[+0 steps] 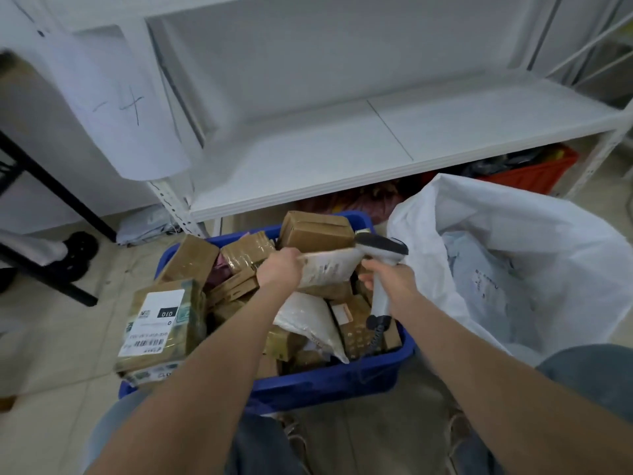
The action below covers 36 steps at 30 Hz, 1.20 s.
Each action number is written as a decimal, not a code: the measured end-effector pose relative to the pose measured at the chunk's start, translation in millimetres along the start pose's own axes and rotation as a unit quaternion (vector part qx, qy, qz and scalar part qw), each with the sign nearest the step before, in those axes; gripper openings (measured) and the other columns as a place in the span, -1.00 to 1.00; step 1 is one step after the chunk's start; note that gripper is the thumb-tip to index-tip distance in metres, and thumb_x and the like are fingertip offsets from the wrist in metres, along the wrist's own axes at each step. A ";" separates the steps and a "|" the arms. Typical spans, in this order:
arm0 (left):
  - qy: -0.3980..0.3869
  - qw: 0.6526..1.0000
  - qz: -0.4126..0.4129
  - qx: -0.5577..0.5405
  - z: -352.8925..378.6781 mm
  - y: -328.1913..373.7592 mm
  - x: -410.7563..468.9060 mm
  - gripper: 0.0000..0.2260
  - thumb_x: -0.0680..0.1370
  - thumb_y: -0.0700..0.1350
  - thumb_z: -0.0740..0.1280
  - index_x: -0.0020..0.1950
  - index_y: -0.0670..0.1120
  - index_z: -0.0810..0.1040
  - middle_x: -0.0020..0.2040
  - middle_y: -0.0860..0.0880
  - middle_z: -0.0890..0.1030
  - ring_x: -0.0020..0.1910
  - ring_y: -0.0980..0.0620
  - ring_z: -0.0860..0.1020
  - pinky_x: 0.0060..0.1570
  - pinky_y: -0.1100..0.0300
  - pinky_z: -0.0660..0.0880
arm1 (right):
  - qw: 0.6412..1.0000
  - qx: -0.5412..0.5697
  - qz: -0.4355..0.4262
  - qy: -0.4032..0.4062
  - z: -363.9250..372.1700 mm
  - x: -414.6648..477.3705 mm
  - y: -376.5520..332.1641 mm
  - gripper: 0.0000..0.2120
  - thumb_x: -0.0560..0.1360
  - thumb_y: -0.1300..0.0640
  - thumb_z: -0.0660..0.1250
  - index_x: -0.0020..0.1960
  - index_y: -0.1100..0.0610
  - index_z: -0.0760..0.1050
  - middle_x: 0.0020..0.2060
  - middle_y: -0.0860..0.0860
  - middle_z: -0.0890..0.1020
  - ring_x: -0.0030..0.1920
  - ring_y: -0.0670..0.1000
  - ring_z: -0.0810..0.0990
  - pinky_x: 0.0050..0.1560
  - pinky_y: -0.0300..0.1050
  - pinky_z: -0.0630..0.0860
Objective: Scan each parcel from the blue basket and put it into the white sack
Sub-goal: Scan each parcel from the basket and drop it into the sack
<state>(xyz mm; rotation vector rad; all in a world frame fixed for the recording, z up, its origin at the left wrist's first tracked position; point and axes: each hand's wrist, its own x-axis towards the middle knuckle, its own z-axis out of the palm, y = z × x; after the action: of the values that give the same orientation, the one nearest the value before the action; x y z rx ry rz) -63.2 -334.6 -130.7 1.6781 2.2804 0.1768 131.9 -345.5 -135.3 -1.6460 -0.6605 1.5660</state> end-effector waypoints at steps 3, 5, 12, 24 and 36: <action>0.021 0.989 -0.014 -0.144 -40.8 -8.1 -4.1 -0.85 0.56 -0.14 0.19 -0.10 -0.09 0.55 -0.04 -0.16 0.65 -0.10 -0.12 0.58 -0.10 0.09 0.54 | 0.999 0.029 -0.028 0.005 -6.8 -15.6 -7.8 -0.90 0.43 0.27 0.44 -0.07 0.27 0.60 -0.31 0.11 0.66 -0.37 -0.02 0.56 -0.26 -0.17 0.52; 0.026 0.963 -0.034 -0.267 -57.2 -16.9 -17.5 -0.85 0.56 -0.21 0.22 -0.18 -0.06 0.51 -0.08 -0.16 0.64 -0.07 -0.14 0.59 -0.09 0.06 0.57 | 0.998 0.047 -0.043 0.012 -10.4 -27.4 -10.6 -0.89 0.43 0.28 0.43 -0.05 0.26 0.58 -0.32 0.10 0.63 -0.39 -0.02 0.55 -0.30 -0.17 0.52; -0.029 0.825 -0.111 -0.554 -61.3 -45.3 -73.1 -0.69 0.58 -0.30 0.27 0.33 -0.23 0.44 0.14 -0.22 0.56 0.11 -0.19 0.55 0.04 -0.07 0.55 | 0.993 0.092 -0.069 -0.018 -12.7 -66.1 -0.7 -0.86 0.46 0.23 0.45 -0.02 0.20 0.53 -0.25 0.06 0.62 -0.29 -0.03 0.59 -0.22 -0.15 0.54; -0.154 0.895 -0.019 -0.419 -27.0 -35.6 -98.0 -0.76 0.57 -0.24 0.28 0.23 -0.09 0.47 0.15 -0.04 0.61 0.12 -0.03 0.59 0.19 -0.01 0.51 | 0.995 0.039 -0.088 -0.014 -2.4 -73.1 14.1 -0.89 0.43 0.31 0.42 -0.07 0.25 0.52 -0.40 0.07 0.55 -0.40 0.01 0.47 -0.19 -0.05 0.47; -0.026 0.792 -0.202 -0.576 -0.7 -29.6 -91.8 -0.77 0.54 -0.26 0.35 0.19 -0.25 0.53 0.12 -0.17 0.62 -0.09 -0.09 0.58 -0.06 -0.01 0.56 | 0.991 -0.056 -0.123 -0.018 -5.6 -96.9 31.9 -0.92 0.45 0.21 0.42 -0.10 0.22 0.59 -0.40 0.06 0.64 -0.47 -0.08 0.55 -0.36 -0.22 0.51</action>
<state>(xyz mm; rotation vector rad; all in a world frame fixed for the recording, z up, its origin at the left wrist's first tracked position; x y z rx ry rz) -65.6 -430.7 -122.7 0.5274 1.7191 1.1176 122.1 -442.1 -103.6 -1.5529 -0.9488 1.4044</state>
